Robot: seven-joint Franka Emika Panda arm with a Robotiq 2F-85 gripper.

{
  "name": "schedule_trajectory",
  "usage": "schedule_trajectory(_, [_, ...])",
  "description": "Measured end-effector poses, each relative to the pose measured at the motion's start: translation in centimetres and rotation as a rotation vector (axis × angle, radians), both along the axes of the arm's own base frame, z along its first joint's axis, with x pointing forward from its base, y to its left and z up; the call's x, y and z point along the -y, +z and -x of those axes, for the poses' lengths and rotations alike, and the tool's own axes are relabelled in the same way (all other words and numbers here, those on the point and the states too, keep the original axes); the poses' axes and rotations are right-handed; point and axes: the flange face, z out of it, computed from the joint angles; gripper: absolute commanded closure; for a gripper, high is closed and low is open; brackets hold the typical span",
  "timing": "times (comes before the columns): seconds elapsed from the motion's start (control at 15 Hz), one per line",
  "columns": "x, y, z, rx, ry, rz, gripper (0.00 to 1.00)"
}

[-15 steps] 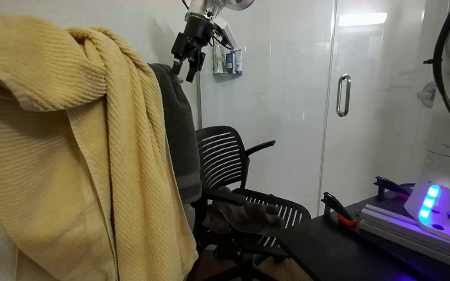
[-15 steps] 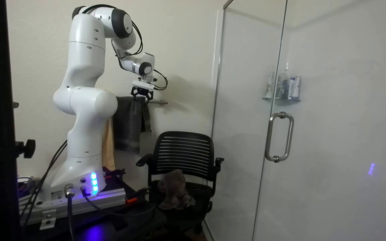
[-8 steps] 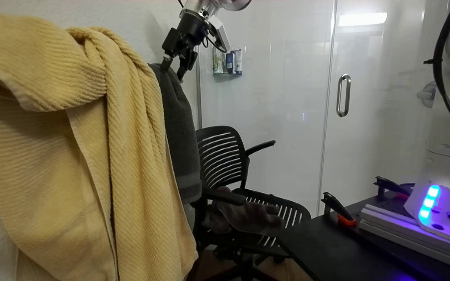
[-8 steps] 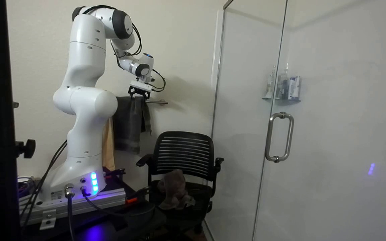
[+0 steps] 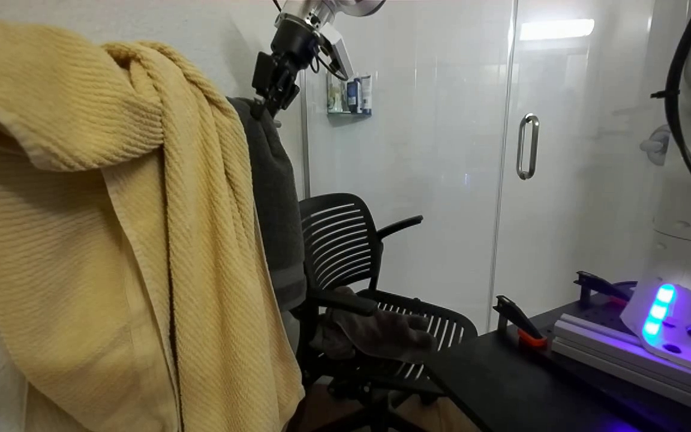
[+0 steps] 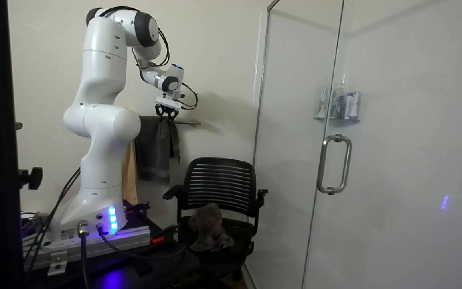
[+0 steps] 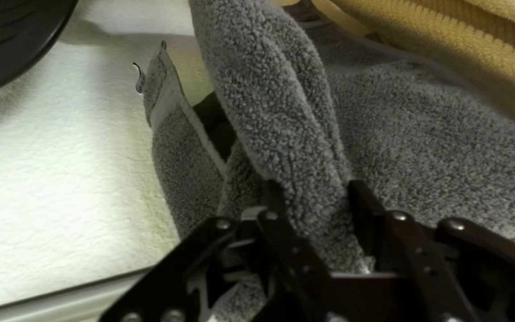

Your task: Remove the towels from the rail and place them on the seat of the black chair

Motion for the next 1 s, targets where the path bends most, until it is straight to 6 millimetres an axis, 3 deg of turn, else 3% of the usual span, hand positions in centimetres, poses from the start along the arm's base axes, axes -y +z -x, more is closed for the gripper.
schedule_trajectory(0.07, [0.0,0.0,0.0,0.000,0.000,0.001,0.98])
schedule_trajectory(0.13, [0.0,0.0,0.0,0.001,0.000,0.003,0.99])
schedule_trajectory(0.4, [0.4,0.5,-0.2,0.014,-0.043,0.046,0.99])
schedule_trajectory(0.53, [1.1,2.1,-0.5,0.041,-0.082,0.055,0.98])
schedule_trajectory(0.73, [3.3,7.0,-0.9,0.109,-0.175,0.040,0.98])
schedule_trajectory(1.0, [8.4,16.5,-0.7,0.267,-0.370,0.056,0.98])
